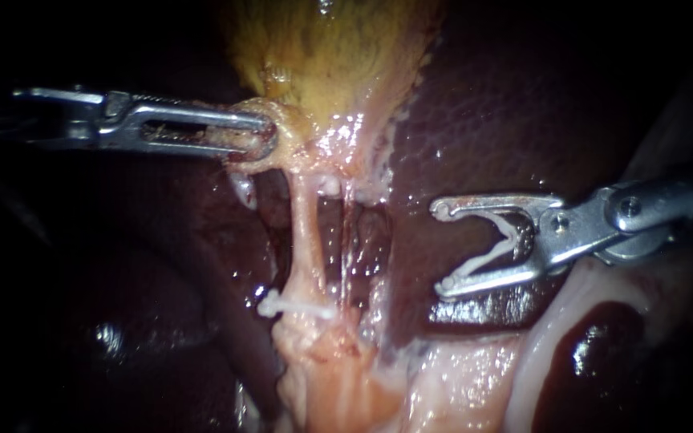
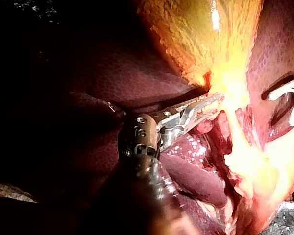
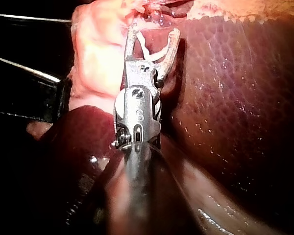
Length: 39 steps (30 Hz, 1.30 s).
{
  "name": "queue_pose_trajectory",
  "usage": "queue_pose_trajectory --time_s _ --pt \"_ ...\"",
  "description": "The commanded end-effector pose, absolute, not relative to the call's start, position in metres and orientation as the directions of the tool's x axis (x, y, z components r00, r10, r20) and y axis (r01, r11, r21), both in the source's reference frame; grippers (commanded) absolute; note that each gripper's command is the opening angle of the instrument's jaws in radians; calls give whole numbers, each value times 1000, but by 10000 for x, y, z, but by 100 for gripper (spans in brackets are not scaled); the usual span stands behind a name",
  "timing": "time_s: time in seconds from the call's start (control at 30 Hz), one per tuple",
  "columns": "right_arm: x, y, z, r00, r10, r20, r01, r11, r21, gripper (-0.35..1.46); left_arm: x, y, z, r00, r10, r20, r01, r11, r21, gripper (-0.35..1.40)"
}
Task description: Clipping second clip left tube
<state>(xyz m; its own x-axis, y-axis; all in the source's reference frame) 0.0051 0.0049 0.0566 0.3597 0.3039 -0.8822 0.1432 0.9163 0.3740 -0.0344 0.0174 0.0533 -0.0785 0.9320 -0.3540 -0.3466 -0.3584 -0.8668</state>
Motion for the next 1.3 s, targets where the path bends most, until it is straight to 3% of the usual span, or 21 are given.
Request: queue_pose_trajectory --time_s 0.03,0.33,0.53,0.87,1.03,1.3 --pt "52 49 565 360 305 -882 142 916 375 50 -340 176 528 -80 932 -352 -343 -358 -869 -35" --pt "59 46 560 357 284 -890 151 923 355 50 -289 182 476 -59 938 -342 -342 -341 -876 -35" --pt "89 33 547 348 278 -895 186 915 357 50 -287 180 464 -54 937 -346 -342 -343 -875 -35" --pt "157 12 546 333 472 -816 174 820 545 50 -288 177 459 -49 937 -347 -343 -342 -875 -35" --pt "175 15 558 334 503 -797 164 802 575 50 -288 176 458 -49 937 -346 -344 -341 -875 -35" --pt "191 20 605 339 524 -782 140 793 592 50 -291 174 453 -46 937 -347 -349 -340 -873 -35"
